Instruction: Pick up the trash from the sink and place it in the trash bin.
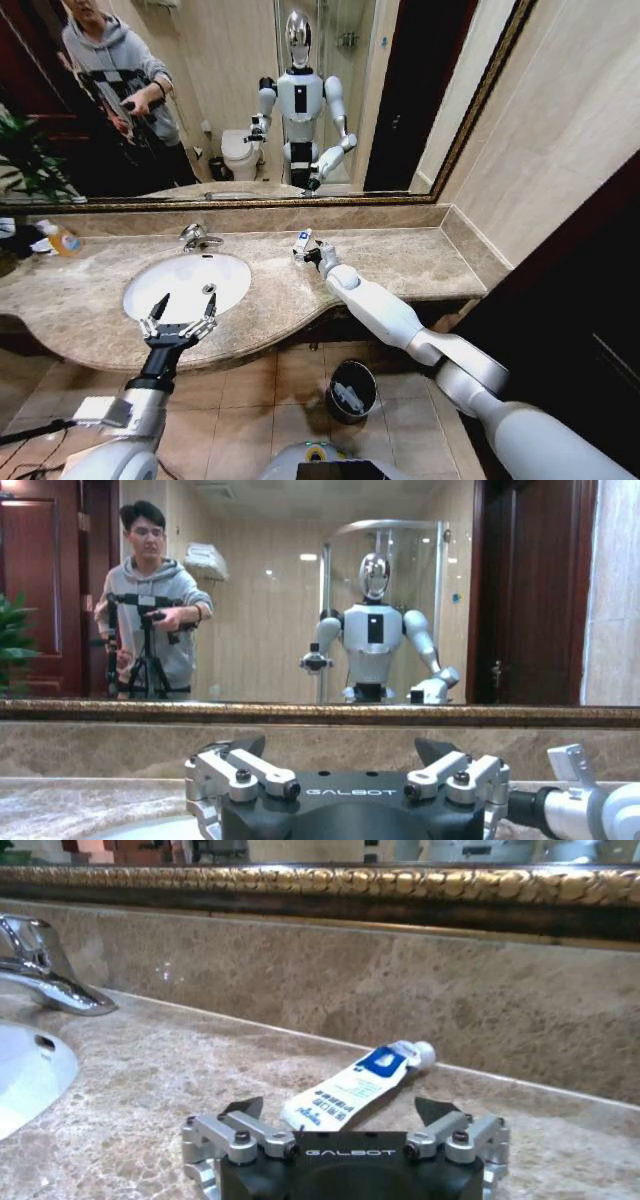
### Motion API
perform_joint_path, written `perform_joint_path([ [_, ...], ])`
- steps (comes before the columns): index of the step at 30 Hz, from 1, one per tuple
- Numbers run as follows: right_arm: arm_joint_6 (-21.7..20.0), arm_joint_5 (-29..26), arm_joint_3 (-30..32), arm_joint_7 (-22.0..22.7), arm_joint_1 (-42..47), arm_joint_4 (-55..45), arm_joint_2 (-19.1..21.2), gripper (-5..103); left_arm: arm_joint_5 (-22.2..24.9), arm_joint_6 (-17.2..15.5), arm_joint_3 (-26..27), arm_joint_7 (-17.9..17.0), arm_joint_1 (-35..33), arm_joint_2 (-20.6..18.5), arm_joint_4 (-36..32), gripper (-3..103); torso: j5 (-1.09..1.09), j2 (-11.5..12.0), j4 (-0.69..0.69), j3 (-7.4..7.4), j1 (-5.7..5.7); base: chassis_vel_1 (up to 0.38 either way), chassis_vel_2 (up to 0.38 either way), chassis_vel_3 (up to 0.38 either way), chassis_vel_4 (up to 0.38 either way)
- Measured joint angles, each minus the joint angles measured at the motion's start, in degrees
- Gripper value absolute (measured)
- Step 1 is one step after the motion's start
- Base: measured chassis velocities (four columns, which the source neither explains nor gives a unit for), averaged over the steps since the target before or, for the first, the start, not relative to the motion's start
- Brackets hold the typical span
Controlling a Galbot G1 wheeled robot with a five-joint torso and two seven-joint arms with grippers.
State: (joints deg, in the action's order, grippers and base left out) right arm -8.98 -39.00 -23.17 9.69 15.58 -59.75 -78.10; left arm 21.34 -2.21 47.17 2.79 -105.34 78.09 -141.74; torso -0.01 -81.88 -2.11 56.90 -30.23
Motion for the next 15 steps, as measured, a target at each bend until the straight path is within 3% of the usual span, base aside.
perform_joint_path([
  [2,0.0,0.0,-0.1,-0.1,-0.1,0.5,-0.4,101,0.0,0.0,0.0,0.0,0.0,0.0,0.0,100,0.0,0.0,0.0,0.0,0.0,0.0,0.0,0.0,0.0],
  [3,0.0,0.0,-0.1,-0.3,-0.1,1.3,-1.0,92,0.0,0.0,0.0,0.0,0.0,0.0,0.0,100,0.0,0.0,0.0,0.0,0.0,0.0,0.0,0.0,0.0],
  [5,0.1,0.0,-0.1,-0.4,-0.1,1.6,-1.4,92,0.0,0.0,0.0,0.0,0.0,0.0,0.0,100,0.01,0.0,0.0,0.0,0.0,0.0,0.0,0.0,0.0],
  [7,0.1,0.0,-0.1,-0.8,-0.2,2.5,-2.1,84,0.0,0.0,0.0,0.0,0.0,0.0,0.0,100,0.01,0.0,0.0,0.0,0.0,0.0,0.0,0.0,0.0],
  [13,0.2,-0.5,0.0,-1.8,-0.2,3.7,-3.2,74,0.0,0.0,0.0,0.0,0.0,0.0,0.0,100,0.01,0.0,0.0,0.0,0.0,0.0,0.0,0.0,0.0],
  [15,0.4,-0.6,0.3,-2.2,-0.3,4.4,-3.8,67,0.0,0.0,0.0,0.0,0.0,0.0,0.0,100,0.01,0.0,0.0,0.0,0.0,0.0,0.0,0.0,0.0],
])
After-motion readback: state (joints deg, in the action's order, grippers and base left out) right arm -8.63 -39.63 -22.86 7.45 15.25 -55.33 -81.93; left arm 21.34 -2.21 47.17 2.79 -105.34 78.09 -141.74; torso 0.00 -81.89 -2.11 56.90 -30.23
